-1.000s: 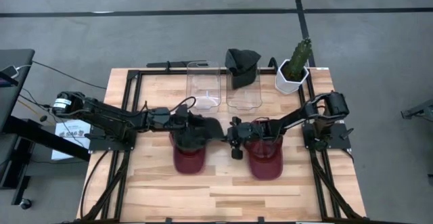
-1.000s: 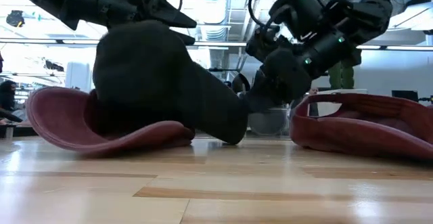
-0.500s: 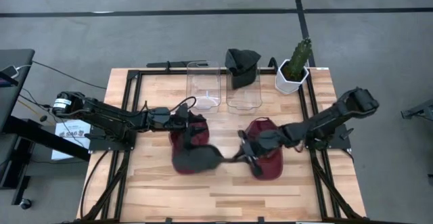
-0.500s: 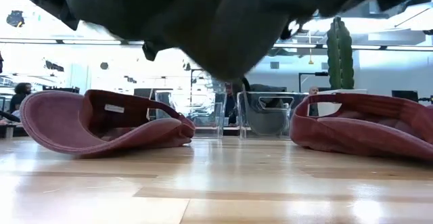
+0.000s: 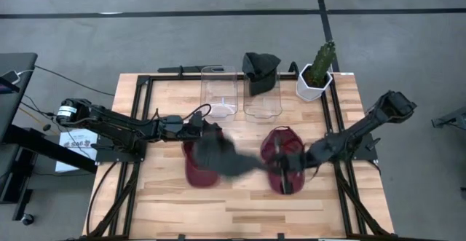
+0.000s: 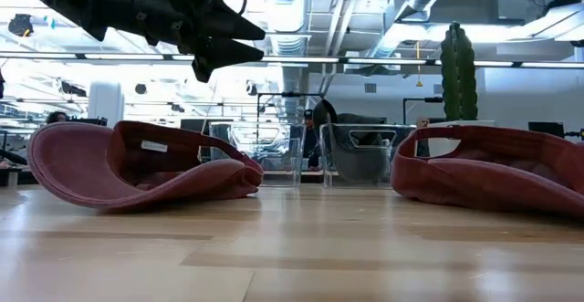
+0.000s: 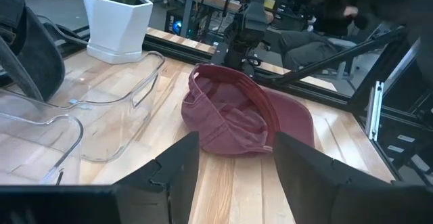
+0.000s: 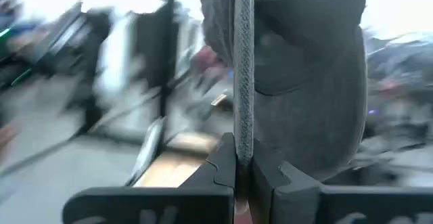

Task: Pick & Place hat
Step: Put the black cap into the right transparent bin

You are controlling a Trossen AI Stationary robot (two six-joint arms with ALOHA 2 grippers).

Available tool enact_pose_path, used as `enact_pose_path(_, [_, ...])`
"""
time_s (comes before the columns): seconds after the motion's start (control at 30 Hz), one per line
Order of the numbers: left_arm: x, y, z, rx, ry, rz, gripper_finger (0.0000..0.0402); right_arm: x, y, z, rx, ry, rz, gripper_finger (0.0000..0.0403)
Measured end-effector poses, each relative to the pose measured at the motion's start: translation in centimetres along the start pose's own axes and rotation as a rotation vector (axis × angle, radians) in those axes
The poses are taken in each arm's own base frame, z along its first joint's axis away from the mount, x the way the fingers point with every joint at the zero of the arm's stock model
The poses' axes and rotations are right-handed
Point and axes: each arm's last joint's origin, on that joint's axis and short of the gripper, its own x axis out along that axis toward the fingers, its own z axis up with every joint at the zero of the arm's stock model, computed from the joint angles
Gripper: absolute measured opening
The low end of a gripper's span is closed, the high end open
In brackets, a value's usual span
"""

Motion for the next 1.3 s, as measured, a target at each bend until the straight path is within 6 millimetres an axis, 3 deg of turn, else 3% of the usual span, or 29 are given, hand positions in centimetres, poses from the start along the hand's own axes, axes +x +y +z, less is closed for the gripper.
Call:
enact_pose_path(0.27, [0.0, 0.0, 0.0, 0.0, 0.001, 0.001, 0.0186, -4.1, -7.2, 3.1, 0.087, -0.264, -0.268, 0.0001])
enact_pose_path(0.37, [0.0, 0.0, 0.0, 0.001, 0.001, 0.001, 0.0186, -5.2, -9.0, 3.5, 0.198, -0.365, -0.068, 0.0001])
enact_pose_path(0.43, [0.0, 0.0, 0.0, 0.001, 0.001, 0.001, 0.0186, -5.4, -9.2, 3.4, 0.196, -0.398, 0.07, 0.0001])
enact_pose_path(0.6, [0.0, 0.0, 0.0, 0.001, 0.001, 0.0, 0.0186, -6.3, -10.5, 3.2, 0.143, -0.438, 0.003, 0.0001])
enact_pose_path(0.73, [0.0, 0.0, 0.0, 0.002, 0.002, 0.0, 0.0186, -6.1, -9.9, 2.9, 0.106, -0.425, 0.256, 0.0001])
enact_pose_path(0.87, [0.0, 0.0, 0.0, 0.001, 0.001, 0.003, 0.0186, -6.1, -9.8, 3.0, 0.08, -0.44, 0.113, 0.0001])
enact_pose_path(1.0, [0.0, 0.0, 0.0, 0.001, 0.001, 0.001, 0.0186, -6.1, -9.1, 3.0, 0.008, -0.449, 0.269, 0.0001])
enact_pose_path(1.3, [0.0, 0.0, 0.0, 0.001, 0.001, 0.001, 0.0186, -6.1, -8.9, 3.1, -0.059, -0.461, 0.239, 0.0001])
